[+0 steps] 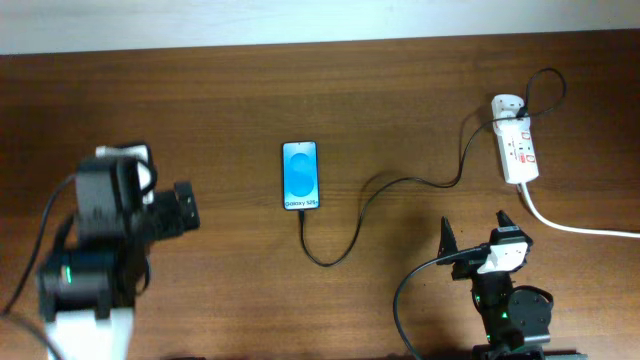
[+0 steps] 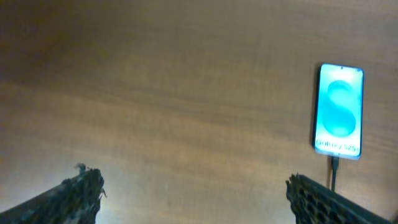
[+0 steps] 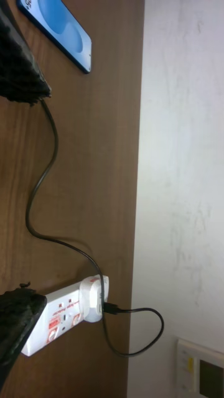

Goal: Plug charger to phone and switch on socket

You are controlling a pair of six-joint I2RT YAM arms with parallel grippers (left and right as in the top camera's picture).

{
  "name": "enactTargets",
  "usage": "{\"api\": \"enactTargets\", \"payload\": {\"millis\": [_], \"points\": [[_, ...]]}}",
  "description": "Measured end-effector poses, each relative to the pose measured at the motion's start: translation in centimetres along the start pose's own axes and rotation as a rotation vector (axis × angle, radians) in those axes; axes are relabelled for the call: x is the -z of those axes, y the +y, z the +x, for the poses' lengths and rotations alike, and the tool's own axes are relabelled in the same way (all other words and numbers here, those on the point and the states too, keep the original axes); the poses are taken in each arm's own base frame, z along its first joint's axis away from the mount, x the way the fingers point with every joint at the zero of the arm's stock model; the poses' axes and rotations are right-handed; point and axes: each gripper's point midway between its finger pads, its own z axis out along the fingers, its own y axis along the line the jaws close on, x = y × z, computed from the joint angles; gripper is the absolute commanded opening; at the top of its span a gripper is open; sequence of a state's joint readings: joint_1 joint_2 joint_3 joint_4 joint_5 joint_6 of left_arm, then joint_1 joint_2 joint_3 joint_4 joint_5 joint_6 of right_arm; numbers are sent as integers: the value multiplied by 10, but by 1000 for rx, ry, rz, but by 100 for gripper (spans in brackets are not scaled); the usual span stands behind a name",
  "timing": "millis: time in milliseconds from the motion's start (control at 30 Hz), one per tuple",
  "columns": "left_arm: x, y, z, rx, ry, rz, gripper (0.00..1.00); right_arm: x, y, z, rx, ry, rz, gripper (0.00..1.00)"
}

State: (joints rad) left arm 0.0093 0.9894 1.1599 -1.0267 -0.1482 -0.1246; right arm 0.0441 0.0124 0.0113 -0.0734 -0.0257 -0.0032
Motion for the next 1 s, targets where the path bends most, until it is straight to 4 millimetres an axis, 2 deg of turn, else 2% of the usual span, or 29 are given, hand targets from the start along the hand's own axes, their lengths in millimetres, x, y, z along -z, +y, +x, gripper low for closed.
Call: {"api": "enactTargets", "payload": {"millis": [33, 67, 133, 167, 200, 233, 333, 400, 633, 767, 1000], "points": [[9, 3, 15, 4, -26, 4, 99, 0, 0, 0, 0, 1, 1, 98], [26, 7, 32, 13, -86, 16, 99, 0, 0, 0, 0, 1, 0, 98], [53, 11, 36, 30, -202, 34, 99, 0, 0, 0, 0, 0, 1, 98], [69, 15, 46, 38, -253, 40, 100, 0, 0, 0, 0, 1, 1, 98], [77, 16, 48, 43, -286, 42, 99, 0, 0, 0, 0, 1, 0, 98], [76, 17, 52, 43, -284, 40, 99, 0, 0, 0, 0, 1, 0, 99], [45, 17, 79, 27, -175, 22, 99, 0, 0, 0, 0, 1, 1, 98], [39, 16, 82, 26, -170, 22, 99, 0, 0, 0, 0, 1, 1, 98], [30, 13, 69, 41, -375, 45, 99, 0, 0, 0, 0, 1, 0, 98], [29, 1, 66, -92, -489, 92, 99, 0, 0, 0, 0, 1, 0, 98], [28, -15, 54, -133, -653, 162, 99, 0, 0, 0, 0, 1, 0, 98]]}}
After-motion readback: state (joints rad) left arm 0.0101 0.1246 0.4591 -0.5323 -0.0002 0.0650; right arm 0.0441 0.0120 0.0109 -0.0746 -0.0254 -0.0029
